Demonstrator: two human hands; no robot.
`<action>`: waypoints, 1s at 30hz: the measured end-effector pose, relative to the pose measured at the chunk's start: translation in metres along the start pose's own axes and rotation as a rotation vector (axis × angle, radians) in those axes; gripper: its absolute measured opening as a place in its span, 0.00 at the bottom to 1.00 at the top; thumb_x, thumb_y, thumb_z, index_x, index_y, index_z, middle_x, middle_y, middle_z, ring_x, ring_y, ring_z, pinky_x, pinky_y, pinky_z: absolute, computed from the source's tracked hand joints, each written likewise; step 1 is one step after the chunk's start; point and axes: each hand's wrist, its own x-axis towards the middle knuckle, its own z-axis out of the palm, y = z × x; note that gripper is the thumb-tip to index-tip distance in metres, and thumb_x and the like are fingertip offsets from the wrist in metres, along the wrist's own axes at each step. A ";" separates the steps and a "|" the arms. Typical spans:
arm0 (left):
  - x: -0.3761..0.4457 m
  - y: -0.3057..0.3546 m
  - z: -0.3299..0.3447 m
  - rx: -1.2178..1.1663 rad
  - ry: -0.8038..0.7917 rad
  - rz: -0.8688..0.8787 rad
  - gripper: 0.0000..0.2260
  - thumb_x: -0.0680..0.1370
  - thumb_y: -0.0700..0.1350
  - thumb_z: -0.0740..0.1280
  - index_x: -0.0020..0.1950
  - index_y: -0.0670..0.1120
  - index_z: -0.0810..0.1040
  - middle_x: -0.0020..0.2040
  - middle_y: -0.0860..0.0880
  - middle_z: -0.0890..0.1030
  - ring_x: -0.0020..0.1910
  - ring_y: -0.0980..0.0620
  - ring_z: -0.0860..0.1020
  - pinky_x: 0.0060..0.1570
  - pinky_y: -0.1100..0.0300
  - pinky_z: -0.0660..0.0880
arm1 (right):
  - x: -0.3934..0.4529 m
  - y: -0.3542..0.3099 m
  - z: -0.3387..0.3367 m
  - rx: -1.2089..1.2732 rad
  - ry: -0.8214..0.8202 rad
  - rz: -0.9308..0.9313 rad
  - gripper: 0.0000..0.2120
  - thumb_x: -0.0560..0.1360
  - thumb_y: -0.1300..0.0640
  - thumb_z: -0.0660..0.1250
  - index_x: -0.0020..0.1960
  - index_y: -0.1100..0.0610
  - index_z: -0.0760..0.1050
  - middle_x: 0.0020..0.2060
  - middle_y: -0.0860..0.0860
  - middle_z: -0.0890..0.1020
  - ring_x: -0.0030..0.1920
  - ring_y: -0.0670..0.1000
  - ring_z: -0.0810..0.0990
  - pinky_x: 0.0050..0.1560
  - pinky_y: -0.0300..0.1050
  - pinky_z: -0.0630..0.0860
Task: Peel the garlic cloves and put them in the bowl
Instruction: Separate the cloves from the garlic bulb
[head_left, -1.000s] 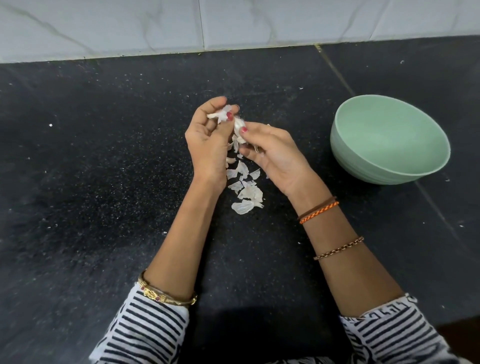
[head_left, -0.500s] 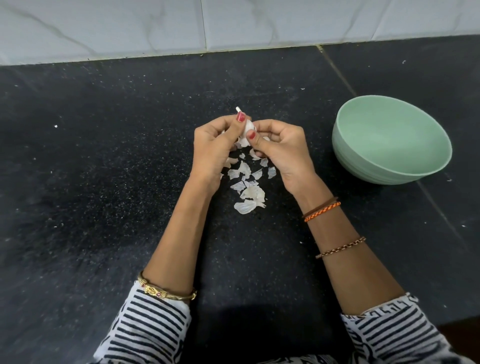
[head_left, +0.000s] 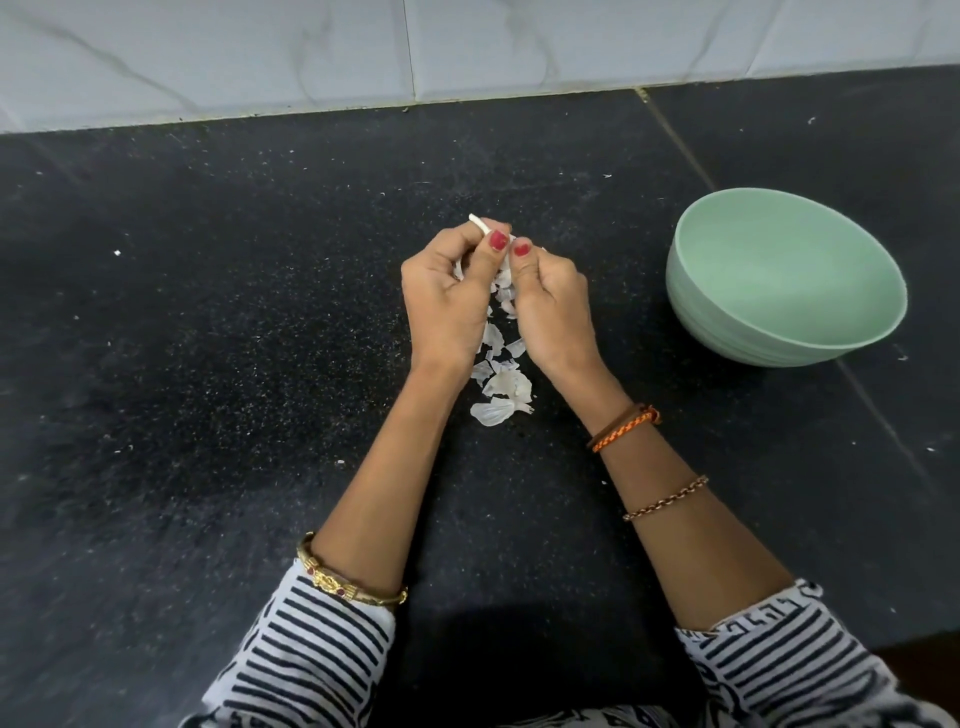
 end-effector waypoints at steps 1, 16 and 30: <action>0.000 0.000 0.000 0.007 -0.001 0.024 0.05 0.75 0.40 0.66 0.49 0.46 0.79 0.39 0.52 0.79 0.37 0.62 0.74 0.42 0.68 0.72 | 0.000 -0.001 0.001 0.035 -0.011 0.021 0.20 0.82 0.53 0.52 0.33 0.48 0.71 0.25 0.48 0.67 0.27 0.43 0.66 0.30 0.36 0.65; 0.004 -0.003 -0.005 0.076 -0.052 0.155 0.05 0.75 0.39 0.66 0.46 0.41 0.81 0.38 0.52 0.79 0.40 0.58 0.76 0.42 0.64 0.73 | 0.000 -0.009 0.003 0.399 -0.083 0.324 0.23 0.82 0.50 0.51 0.30 0.57 0.64 0.24 0.50 0.64 0.19 0.41 0.59 0.19 0.33 0.57; 0.007 -0.007 -0.019 0.299 -0.066 0.021 0.08 0.77 0.37 0.66 0.53 0.44 0.81 0.45 0.45 0.83 0.42 0.56 0.80 0.44 0.59 0.78 | 0.013 -0.024 -0.010 0.508 0.047 0.337 0.24 0.80 0.55 0.55 0.26 0.55 0.61 0.18 0.44 0.63 0.18 0.41 0.58 0.18 0.32 0.55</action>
